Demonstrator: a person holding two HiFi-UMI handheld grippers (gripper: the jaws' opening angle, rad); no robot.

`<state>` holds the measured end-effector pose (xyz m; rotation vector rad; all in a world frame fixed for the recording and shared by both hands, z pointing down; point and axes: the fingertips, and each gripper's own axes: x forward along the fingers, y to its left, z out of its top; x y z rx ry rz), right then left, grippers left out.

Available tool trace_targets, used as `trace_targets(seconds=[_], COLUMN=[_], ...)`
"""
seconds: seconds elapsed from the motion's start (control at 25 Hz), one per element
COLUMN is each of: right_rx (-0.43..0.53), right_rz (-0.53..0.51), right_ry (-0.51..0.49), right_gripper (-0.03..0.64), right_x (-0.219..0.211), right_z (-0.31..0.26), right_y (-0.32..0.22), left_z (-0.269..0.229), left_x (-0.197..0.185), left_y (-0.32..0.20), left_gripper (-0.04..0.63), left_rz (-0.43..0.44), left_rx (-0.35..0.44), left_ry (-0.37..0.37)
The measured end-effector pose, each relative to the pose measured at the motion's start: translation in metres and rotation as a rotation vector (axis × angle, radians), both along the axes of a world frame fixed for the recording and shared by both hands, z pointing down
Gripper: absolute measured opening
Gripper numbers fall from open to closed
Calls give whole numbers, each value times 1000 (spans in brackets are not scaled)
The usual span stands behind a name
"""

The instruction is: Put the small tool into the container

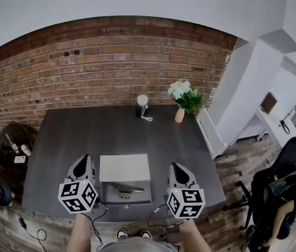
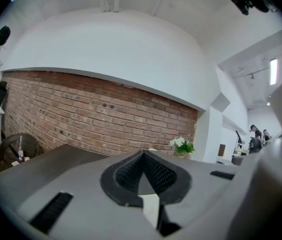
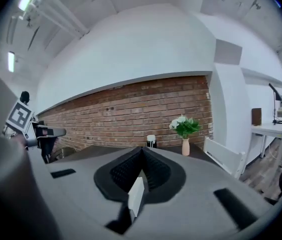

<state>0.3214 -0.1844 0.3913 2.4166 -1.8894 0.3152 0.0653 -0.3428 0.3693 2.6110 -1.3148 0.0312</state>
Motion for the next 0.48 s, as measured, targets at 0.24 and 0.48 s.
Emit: trace_targets(seconds=[0.24, 0.48], right_rx=[-6, -10], right_rz=[49, 38], right_ry=[10, -20], right_gripper=[2, 2], right_x=[11, 12], right_z=[-3, -1], right_y=[12, 15], left_z=[8, 15], left_x=[13, 10], left_y=[8, 12], left_gripper=[-6, -6], left_rz=[24, 13], left_rx=[-25, -39], left_ry=[2, 3])
